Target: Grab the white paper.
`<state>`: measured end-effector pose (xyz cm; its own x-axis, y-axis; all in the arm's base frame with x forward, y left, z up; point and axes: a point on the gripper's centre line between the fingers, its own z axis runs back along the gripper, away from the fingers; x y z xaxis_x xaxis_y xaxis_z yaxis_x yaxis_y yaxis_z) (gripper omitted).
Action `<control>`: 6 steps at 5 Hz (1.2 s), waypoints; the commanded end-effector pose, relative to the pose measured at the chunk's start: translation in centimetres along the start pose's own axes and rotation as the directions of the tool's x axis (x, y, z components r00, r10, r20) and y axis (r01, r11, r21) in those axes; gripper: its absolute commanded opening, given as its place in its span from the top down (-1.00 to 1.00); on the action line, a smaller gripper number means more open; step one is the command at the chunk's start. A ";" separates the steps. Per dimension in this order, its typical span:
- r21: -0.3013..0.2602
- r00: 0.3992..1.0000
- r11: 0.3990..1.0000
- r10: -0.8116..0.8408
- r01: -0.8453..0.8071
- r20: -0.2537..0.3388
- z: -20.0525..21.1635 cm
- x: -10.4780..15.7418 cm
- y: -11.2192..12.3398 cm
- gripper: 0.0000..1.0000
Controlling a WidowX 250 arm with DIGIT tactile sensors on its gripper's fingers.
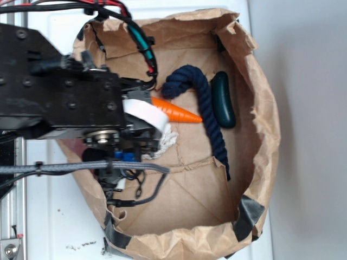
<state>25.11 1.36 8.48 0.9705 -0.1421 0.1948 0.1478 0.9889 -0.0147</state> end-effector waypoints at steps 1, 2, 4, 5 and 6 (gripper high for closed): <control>0.030 0.997 0.998 0.062 -0.063 0.046 1.9 2.7 -0.1 -1.00; 0.053 0.995 0.994 0.090 -0.092 0.052 0.8 3.6 0.1 -1.00; 0.083 0.993 0.990 0.109 -0.113 0.053 -1.1 4.7 -0.7 -1.00; 0.121 0.991 0.983 0.135 -0.135 0.011 -3.1 4.8 -1.4 -1.00; 0.180 0.992 0.977 0.118 -0.109 -0.040 -5.4 4.1 -2.2 -1.00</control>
<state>29.26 -1.32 3.20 0.9923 -0.0259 0.1213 0.0074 0.9887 0.1498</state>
